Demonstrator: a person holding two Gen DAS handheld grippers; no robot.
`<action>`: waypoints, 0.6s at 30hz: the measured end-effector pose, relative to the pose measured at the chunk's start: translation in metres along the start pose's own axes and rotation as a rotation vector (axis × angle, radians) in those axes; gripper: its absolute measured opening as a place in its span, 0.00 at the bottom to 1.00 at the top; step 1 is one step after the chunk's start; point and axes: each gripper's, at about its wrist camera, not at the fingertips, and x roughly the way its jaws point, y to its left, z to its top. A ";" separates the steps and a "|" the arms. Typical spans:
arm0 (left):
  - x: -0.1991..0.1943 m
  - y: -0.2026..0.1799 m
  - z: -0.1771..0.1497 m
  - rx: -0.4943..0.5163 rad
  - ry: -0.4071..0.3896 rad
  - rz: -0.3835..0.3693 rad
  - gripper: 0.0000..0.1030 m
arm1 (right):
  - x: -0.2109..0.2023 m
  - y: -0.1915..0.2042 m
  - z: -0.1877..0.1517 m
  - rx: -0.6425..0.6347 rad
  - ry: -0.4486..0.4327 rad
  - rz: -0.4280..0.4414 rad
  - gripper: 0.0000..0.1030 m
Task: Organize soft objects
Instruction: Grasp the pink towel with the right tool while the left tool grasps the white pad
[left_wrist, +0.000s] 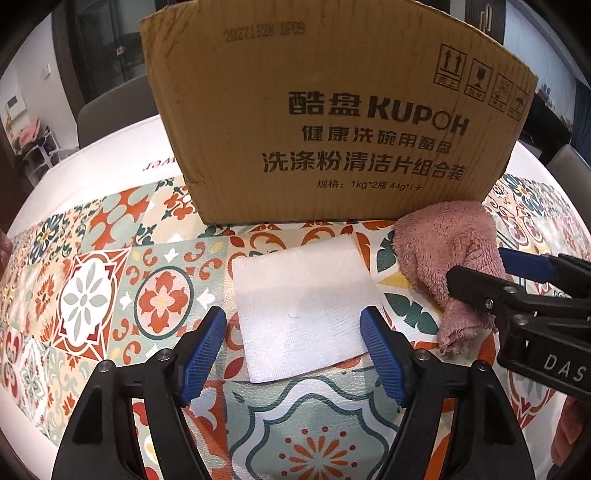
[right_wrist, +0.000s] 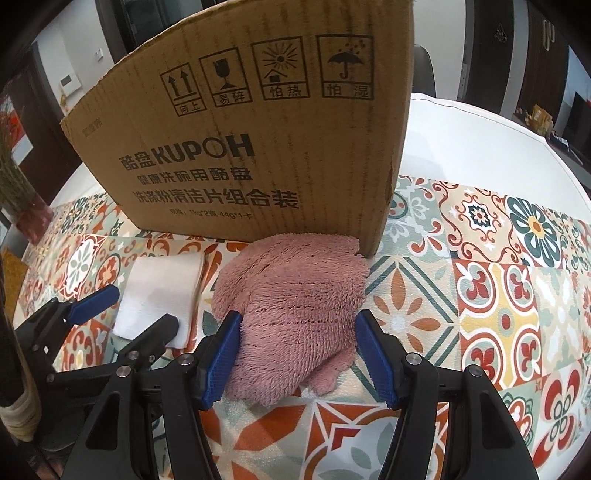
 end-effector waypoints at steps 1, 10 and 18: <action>0.000 0.001 -0.001 -0.008 -0.001 -0.011 0.68 | 0.001 0.001 0.000 -0.002 0.000 -0.001 0.61; -0.003 0.000 -0.002 -0.019 -0.015 -0.054 0.37 | -0.001 0.008 -0.002 0.000 0.006 0.025 0.40; -0.005 -0.004 0.000 -0.010 0.003 -0.061 0.09 | -0.011 0.006 -0.004 0.000 -0.001 0.041 0.26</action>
